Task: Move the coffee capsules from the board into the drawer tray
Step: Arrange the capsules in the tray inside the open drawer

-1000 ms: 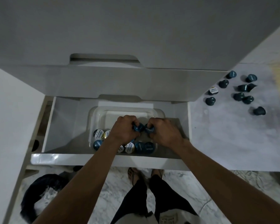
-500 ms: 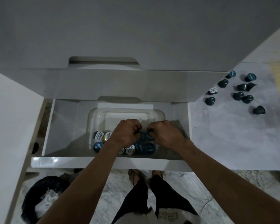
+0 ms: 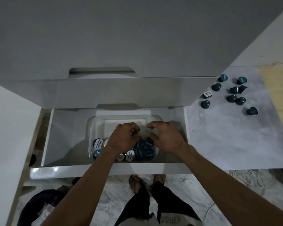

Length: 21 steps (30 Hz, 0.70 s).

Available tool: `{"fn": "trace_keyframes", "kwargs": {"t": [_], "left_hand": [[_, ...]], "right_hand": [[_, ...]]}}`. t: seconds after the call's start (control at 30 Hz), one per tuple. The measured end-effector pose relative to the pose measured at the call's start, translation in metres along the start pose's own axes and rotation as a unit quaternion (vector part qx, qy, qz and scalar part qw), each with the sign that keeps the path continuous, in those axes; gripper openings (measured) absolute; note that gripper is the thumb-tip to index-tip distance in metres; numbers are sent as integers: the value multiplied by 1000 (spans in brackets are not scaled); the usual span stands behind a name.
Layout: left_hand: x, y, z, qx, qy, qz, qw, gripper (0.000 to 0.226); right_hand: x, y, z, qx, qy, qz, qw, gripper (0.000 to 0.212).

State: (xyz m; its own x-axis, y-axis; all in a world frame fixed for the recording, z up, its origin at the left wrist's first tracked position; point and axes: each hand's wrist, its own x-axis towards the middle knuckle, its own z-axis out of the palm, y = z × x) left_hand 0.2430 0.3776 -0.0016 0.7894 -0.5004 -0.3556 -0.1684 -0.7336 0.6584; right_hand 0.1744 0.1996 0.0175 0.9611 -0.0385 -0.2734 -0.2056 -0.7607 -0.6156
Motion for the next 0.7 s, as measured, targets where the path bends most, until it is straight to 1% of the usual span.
{"fn": "trace_keyframes", "kwargs": {"t": [0.2,0.3,0.4,0.53,0.7], "left_hand": [[-6,9,-11,-30,43,22,998,22],[-10,18,-12,-59,71,29,995,21],[-14,35,-11,-101,92,29,990,23],[-20,77,-3,-140,136,42,980,21],[-22,151,30,-155,175,92,968,14]], "right_hand": [[-8,-7,-9,93,84,13,992,31],[-15,-11,-18,128,111,7,986,31],[-27,-11,-33,161,130,21,978,30],[-48,7,-62,197,167,20,966,29],[-75,65,-113,214,198,36,956,27]]}}
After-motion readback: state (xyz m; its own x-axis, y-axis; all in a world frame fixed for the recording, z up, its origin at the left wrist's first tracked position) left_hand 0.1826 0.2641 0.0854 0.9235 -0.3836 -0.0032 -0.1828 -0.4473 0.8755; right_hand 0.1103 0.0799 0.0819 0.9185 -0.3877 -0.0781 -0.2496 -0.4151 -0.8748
